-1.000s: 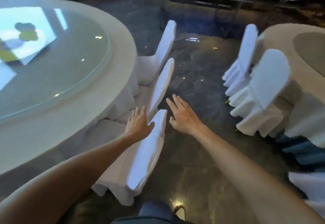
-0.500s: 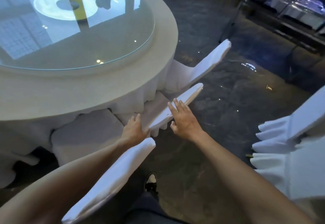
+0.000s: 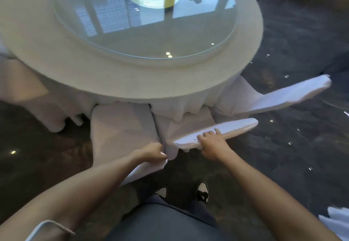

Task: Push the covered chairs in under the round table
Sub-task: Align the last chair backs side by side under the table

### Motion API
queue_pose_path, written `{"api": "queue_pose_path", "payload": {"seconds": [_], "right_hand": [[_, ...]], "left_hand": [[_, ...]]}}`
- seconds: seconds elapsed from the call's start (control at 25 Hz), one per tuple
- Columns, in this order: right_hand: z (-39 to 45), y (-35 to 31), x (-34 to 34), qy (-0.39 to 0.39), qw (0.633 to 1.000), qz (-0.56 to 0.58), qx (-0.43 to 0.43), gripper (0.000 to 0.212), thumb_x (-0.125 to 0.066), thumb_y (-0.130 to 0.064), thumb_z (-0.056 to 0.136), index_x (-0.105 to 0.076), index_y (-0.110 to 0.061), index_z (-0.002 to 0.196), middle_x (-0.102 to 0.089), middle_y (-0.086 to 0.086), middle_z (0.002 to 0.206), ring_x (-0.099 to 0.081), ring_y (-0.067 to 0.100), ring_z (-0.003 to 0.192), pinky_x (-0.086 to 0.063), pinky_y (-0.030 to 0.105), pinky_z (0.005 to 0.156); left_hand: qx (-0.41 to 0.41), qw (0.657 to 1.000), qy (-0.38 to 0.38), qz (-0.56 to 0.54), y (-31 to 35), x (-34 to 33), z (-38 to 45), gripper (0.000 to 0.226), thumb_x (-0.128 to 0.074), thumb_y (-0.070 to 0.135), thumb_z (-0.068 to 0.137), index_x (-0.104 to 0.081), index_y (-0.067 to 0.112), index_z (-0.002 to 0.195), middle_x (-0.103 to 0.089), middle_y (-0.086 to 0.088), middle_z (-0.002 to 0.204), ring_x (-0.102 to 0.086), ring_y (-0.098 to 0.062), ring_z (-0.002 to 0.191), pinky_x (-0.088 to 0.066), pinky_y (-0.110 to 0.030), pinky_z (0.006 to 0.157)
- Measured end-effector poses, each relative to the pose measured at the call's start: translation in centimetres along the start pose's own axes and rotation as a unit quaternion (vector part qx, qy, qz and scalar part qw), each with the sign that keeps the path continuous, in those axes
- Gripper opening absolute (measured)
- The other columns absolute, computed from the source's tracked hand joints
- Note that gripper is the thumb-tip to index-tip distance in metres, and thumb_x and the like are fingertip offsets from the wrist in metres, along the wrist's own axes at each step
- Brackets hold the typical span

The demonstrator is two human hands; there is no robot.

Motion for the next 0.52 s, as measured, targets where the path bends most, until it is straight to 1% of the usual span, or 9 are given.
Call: {"api": "queue_pose_path", "payload": {"seconds": [0.08, 0.16, 0.2, 0.24, 0.32, 0.36, 0.44, 0.52], "right_hand": [[0.7, 0.4, -0.1, 0.029, 0.999, -0.018, 0.030, 0.029, -0.057, -0.025, 0.086, -0.056, -0.022, 0.115, -0.064, 0.003, 0.114, -0.056, 0.027, 0.107, -0.037, 0.042, 0.097], [1.2, 0.8, 0.1, 0.038, 0.998, -0.017, 0.056, 0.030, -0.058, -0.023, 0.085, -0.059, -0.022, 0.115, -0.065, 0.003, 0.113, -0.058, 0.027, 0.106, -0.041, 0.040, 0.090], [1.6, 0.9, 0.3, 0.033, 0.997, -0.017, 0.071, 0.032, -0.059, -0.022, 0.085, -0.059, -0.022, 0.117, -0.066, 0.003, 0.114, -0.059, 0.027, 0.107, -0.043, 0.040, 0.088], [1.9, 1.1, 0.4, 0.029, 0.996, -0.017, 0.086, 0.034, -0.059, -0.021, 0.084, -0.060, -0.022, 0.117, -0.066, 0.003, 0.113, -0.060, 0.027, 0.106, -0.045, 0.039, 0.086], [2.1, 1.3, 0.4, 0.033, 0.993, -0.025, 0.114, 0.031, -0.061, -0.019, 0.082, -0.061, -0.022, 0.113, -0.068, 0.003, 0.108, -0.061, 0.026, 0.100, -0.044, 0.037, 0.076], [2.2, 1.4, 0.4, 0.037, 0.991, -0.027, 0.123, 0.030, -0.062, -0.018, 0.082, -0.061, -0.022, 0.112, -0.068, 0.003, 0.105, -0.062, 0.026, 0.097, -0.042, 0.036, 0.072], [2.2, 1.6, 0.4, 0.037, 0.991, -0.023, 0.127, 0.029, -0.063, -0.017, 0.081, -0.061, -0.022, 0.110, -0.068, 0.003, 0.102, -0.063, 0.026, 0.094, -0.042, 0.035, 0.069], [2.1, 1.6, 0.3, 0.038, 0.991, -0.025, 0.122, 0.027, -0.062, -0.015, 0.081, -0.063, -0.022, 0.107, -0.069, 0.002, 0.098, -0.065, 0.025, 0.089, -0.047, 0.036, 0.070]], "left_hand": [[0.044, 0.998, 0.020, -0.032, -0.2, -1.1, -0.7, 0.041, -0.057, 0.045, 0.073, -0.070, 0.014, 0.097, -0.070, -0.003, 0.095, -0.065, -0.024, 0.092, -0.053, -0.037, 0.080], [0.081, 0.995, 0.038, -0.031, 0.0, -2.2, -1.6, 0.057, -0.068, 0.052, 0.065, -0.066, 0.018, 0.111, -0.069, 0.000, 0.108, -0.064, -0.023, 0.100, -0.053, -0.036, 0.084], [0.101, 0.994, 0.041, -0.012, 0.2, -2.8, -2.1, 0.059, -0.072, 0.053, 0.064, -0.063, 0.022, 0.114, -0.066, 0.002, 0.113, -0.063, -0.024, 0.105, -0.051, -0.035, 0.084], [0.111, 0.993, 0.046, 0.016, 0.4, -3.5, -2.4, 0.054, -0.073, 0.050, 0.065, -0.059, 0.025, 0.111, -0.065, 0.003, 0.114, -0.062, -0.025, 0.108, -0.050, -0.034, 0.083], [0.110, 0.986, 0.078, 0.099, 0.9, -4.6, -2.9, 0.034, -0.068, 0.040, 0.077, -0.055, 0.025, 0.104, -0.065, -0.001, 0.115, -0.062, -0.029, 0.108, -0.047, -0.034, 0.082], [0.116, 0.979, 0.100, 0.137, 1.0, -5.0, -3.1, 0.028, -0.064, 0.036, 0.083, -0.055, 0.025, 0.107, -0.064, -0.005, 0.117, -0.062, -0.030, 0.109, -0.046, -0.034, 0.082], [0.144, 0.963, 0.127, 0.192, 0.8, -5.4, -3.3, 0.028, -0.060, 0.031, 0.088, -0.057, 0.021, 0.114, -0.064, -0.008, 0.117, -0.063, -0.030, 0.108, -0.041, -0.033, 0.078], [0.160, 0.949, 0.161, 0.217, 0.7, -5.7, -3.4, 0.021, -0.061, 0.026, 0.085, -0.062, 0.020, 0.105, -0.068, -0.006, 0.110, -0.065, -0.030, 0.103, -0.040, -0.033, 0.072]]}}
Point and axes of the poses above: each hand's wrist, its own z-axis towards the middle knuckle, its own x-axis out of the back of the hand, y = z × x, the point moved 1 cm from there along z, towards the middle knuckle
